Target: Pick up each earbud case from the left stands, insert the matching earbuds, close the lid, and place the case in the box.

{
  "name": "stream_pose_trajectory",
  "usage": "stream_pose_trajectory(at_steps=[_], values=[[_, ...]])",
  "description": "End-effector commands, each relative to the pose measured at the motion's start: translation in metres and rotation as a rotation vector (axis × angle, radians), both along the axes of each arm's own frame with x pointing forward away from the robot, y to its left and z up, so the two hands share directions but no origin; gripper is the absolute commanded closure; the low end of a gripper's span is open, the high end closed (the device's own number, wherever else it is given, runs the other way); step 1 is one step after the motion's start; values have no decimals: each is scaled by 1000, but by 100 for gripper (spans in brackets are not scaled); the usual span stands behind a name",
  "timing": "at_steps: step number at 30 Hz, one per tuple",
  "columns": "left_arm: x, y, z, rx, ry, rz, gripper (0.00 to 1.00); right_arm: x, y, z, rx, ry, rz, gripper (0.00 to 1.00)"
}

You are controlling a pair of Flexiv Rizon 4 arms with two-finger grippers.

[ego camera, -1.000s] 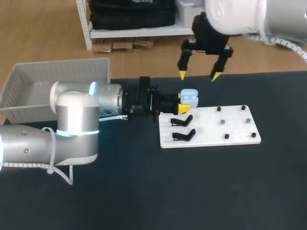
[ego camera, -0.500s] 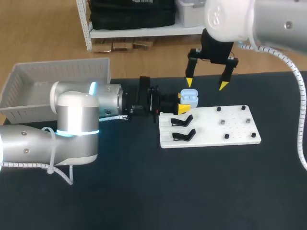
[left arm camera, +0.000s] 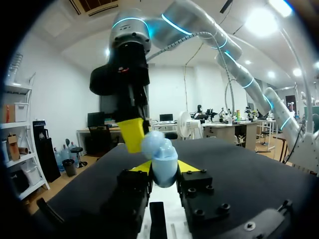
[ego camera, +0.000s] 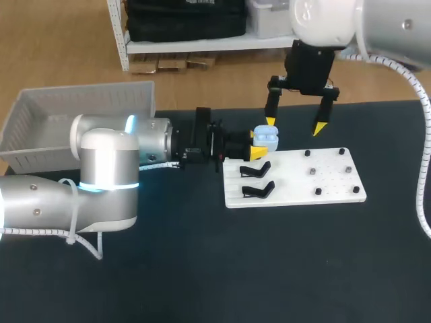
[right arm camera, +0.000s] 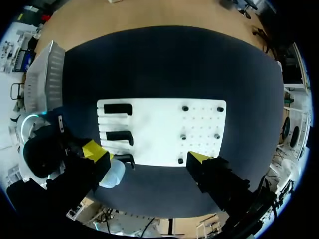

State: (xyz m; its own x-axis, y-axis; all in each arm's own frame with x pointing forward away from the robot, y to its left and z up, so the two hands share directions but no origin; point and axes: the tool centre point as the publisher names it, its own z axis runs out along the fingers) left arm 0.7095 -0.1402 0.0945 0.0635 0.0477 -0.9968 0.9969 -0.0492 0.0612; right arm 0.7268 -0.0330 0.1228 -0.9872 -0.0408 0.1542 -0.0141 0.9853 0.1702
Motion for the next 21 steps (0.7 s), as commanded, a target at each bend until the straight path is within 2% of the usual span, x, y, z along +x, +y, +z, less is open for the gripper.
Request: stream_pose_trajectory(at_steps=[1,2,5,7,10,12,15,21], values=[[-1,0,-1,-4,-4,7,100,-8,-2,0,7,-4,3,0],[-1,0,-1,-4,-4,7,100,-8,-2,0,8,-7,5,0],[-1,0,-1,-4,-4,7,100,-5,-7,9,13,-123,-36,0],[-1,0,-1,-4,-4,7,100,0,-14,23,45,-228,-79,0],[-2,1,0,9,-1,11,100,3,-22,36,64,-318,-123,0],[-4,5,2,27,8,26,100,6,-30,41,79,-347,-154,0],[-8,21,7,54,22,56,100,10,-40,43,93,-342,-195,0],[-11,81,24,130,47,177,100,10,-40,43,93,-342,-195,0]])
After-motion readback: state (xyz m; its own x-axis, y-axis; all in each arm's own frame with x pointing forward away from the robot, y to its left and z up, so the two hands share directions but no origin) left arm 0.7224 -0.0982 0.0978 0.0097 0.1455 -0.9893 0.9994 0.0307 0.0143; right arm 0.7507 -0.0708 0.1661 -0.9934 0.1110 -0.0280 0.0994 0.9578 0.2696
